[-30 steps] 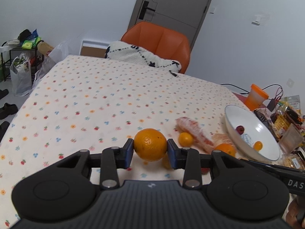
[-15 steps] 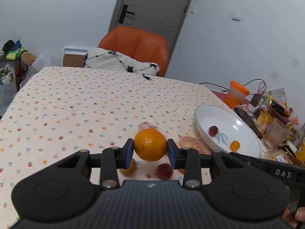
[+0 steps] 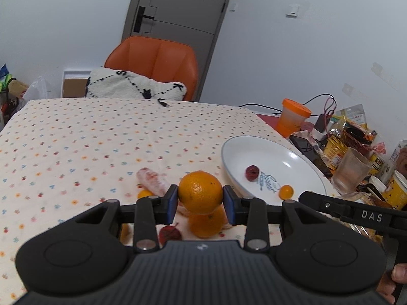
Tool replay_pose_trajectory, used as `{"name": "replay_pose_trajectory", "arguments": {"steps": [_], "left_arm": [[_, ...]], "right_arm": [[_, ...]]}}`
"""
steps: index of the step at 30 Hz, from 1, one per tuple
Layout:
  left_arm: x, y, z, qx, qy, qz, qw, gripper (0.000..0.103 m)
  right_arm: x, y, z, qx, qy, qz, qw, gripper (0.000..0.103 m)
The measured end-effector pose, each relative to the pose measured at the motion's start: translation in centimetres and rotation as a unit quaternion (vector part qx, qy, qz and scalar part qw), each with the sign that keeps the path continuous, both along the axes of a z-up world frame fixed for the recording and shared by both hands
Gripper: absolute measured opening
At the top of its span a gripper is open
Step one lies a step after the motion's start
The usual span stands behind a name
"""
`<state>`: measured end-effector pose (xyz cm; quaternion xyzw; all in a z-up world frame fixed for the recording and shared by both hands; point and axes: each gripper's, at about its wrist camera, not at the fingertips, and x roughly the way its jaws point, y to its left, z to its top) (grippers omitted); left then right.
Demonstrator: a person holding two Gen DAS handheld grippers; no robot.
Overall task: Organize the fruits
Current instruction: 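Lower the kiwi into the plate with the right gripper while the left gripper drops the orange there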
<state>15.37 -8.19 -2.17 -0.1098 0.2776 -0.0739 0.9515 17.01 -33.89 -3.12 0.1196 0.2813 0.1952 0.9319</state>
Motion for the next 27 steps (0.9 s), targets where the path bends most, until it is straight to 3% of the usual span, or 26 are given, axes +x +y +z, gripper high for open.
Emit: {"name": "replay_pose_trajectory", "arguments": {"steps": [12,17,27], "left_arm": [[1.1,-2.7,0.5,0.018,-0.001,-0.021,0.9996,0.036],[1.7,-3.7,0.5,0.027,0.001,-0.029,0.9992,0.036],[3.1,-7.0,1.0,0.039,-0.011,-0.066,0.997,0.036]], "right_arm": [[1.1,-2.2,-0.3,0.013,-0.003,-0.019,1.0,0.026],[1.4,-2.6,-0.4,0.005,-0.009,-0.029,1.0,0.045],[0.6,-4.3,-0.5,0.021,-0.003,-0.035,0.999,0.047]]}}
